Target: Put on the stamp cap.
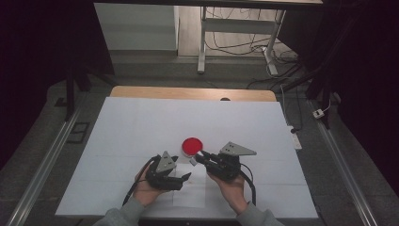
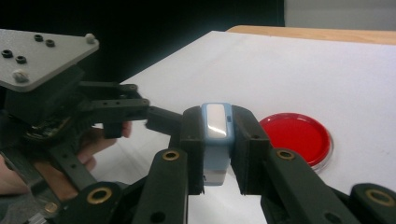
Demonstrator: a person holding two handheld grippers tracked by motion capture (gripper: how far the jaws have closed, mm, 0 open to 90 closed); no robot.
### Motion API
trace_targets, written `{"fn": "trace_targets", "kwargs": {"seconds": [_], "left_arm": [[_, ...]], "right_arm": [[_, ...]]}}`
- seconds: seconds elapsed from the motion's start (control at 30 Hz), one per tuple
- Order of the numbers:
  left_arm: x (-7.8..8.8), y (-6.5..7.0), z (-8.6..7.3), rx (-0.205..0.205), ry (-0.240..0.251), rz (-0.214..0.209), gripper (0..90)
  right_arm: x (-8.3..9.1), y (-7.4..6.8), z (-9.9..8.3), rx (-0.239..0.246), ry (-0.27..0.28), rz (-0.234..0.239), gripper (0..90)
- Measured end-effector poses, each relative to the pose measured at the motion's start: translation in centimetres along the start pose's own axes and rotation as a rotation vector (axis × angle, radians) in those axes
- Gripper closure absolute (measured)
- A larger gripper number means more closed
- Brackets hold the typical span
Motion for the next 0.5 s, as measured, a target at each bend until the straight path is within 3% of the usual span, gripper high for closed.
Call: {"fn": "trace_targets", "kwargs": {"seconds": [0.5], "left_arm": [[4.5, -2.6, -3.3, 0.1, -0.012, 0.018, 26.3]], "right_arm": [[0.9, 1.1, 0.5, 0.033, 0.016, -0.037, 75.3]]}}
Point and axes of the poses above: each handheld gripper's, and its own axes: x roughly backward along the jaws, z roughly out of its top, y roughly to its right, the point moved 5 cm from there along -x, roughly forward along the jaws, and after that the axes turned 2 degrees about -y, right-handed, at the moved point
